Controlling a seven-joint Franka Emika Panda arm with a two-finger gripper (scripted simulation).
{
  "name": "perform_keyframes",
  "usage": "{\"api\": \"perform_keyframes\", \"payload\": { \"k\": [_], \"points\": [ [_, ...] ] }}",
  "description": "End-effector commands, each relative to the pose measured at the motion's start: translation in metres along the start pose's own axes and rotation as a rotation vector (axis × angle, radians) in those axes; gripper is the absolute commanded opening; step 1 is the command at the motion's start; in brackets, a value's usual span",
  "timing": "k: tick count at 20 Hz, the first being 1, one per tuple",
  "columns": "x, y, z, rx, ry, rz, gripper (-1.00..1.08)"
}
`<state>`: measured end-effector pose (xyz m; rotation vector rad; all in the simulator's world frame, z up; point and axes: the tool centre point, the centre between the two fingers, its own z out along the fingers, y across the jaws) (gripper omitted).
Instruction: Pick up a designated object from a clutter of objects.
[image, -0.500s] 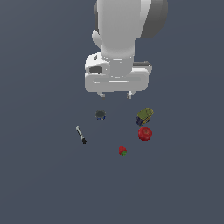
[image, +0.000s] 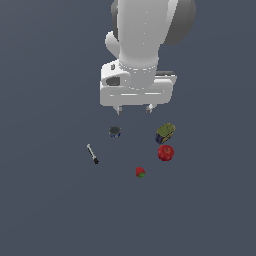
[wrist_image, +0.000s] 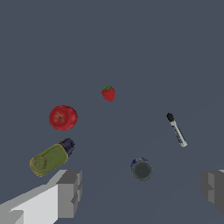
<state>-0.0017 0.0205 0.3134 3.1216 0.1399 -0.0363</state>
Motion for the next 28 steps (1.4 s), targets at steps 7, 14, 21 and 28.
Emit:
{"api": "perform_keyframes", "payload": {
  "k": [7,14,21,28],
  "points": [
    [0.0,0.001,0.004,-0.001,-0.001,-0.001,1.0],
    [-0.004,0.01,0.033,0.005,0.001,0.024,1.0],
    [-0.018,0.026,0.083,0.016,0.005,0.074,1.0],
    [-0.044,0.045,0.143,0.024,0.011,0.142,1.0]
  ]
}}
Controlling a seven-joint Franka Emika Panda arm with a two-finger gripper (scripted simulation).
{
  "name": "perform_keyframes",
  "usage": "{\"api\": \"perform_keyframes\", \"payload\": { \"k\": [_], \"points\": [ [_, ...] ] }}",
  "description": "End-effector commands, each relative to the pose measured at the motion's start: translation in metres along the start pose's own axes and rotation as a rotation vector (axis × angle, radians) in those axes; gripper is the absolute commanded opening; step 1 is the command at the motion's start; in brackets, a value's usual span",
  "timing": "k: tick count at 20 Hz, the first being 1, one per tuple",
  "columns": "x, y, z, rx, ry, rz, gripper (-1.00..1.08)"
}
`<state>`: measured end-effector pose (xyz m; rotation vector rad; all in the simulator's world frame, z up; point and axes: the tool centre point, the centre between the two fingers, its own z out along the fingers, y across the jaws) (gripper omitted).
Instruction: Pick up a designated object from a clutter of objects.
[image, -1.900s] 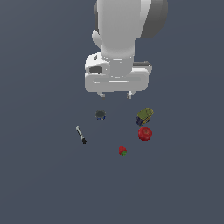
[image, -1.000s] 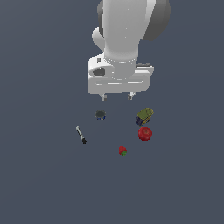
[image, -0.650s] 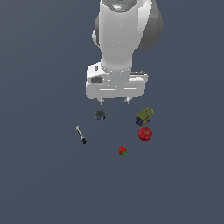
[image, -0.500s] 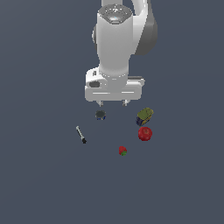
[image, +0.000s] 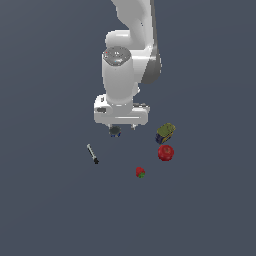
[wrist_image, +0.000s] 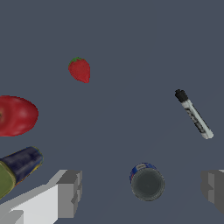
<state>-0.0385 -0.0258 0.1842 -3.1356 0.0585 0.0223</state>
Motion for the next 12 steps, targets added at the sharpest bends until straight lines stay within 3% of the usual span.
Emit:
{"api": "perform_keyframes", "payload": {
  "k": [1,12],
  "points": [
    [-0.011,0.008,0.021,0.002,0.003,0.025,1.0],
    [-0.067,0.04,0.093,0.002,0.011,0.13,1.0]
  ]
}}
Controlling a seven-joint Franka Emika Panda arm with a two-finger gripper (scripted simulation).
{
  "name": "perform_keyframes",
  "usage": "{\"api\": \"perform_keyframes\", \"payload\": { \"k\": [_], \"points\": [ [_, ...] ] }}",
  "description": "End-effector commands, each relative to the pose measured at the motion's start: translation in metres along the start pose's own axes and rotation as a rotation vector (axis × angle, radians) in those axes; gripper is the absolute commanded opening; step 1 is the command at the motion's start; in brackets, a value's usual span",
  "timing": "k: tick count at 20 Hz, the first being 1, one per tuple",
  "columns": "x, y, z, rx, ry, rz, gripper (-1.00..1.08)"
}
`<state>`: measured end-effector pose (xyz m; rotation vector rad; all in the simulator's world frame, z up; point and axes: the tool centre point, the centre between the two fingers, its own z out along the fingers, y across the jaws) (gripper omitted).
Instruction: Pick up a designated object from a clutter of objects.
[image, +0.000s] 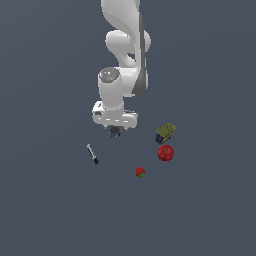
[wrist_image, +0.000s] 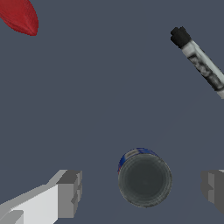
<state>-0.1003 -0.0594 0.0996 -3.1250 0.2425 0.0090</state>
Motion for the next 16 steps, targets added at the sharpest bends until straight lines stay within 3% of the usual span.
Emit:
{"api": "perform_keyframes", "payload": {
  "k": [1,9,16],
  "points": [
    [-0.011,0.007,0.012,-0.001,0.003,0.02,1.0],
    [-0.035,0.019,0.033,-0.006,0.006,0.058,1.0],
    [-0.039,0.021,0.035,-0.006,0.006,0.064,1.0]
  ]
}}
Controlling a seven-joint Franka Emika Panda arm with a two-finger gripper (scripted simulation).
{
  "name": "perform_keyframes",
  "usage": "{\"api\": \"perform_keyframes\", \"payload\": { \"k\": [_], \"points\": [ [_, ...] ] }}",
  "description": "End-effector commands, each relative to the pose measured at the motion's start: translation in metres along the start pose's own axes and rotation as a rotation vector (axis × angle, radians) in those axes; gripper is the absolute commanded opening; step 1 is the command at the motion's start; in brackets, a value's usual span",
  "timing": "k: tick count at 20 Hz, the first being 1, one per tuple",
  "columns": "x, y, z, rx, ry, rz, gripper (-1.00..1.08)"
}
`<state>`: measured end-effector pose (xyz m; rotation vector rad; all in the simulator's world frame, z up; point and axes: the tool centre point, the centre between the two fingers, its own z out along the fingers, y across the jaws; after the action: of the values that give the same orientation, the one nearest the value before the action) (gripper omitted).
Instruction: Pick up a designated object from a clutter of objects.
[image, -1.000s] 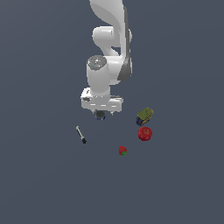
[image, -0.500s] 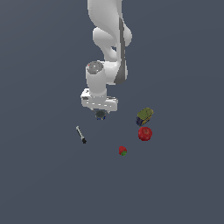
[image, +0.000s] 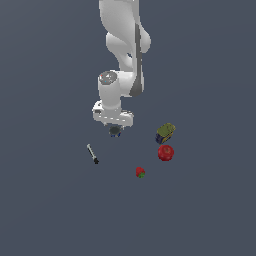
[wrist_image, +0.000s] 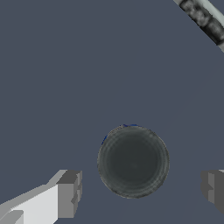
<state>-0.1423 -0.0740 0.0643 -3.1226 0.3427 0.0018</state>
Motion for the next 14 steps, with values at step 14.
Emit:
{"api": "perform_keyframes", "payload": {
  "k": [14],
  "points": [
    [-0.001,0.0,0.039,0.0,0.001,0.001,1.0]
  ]
}}
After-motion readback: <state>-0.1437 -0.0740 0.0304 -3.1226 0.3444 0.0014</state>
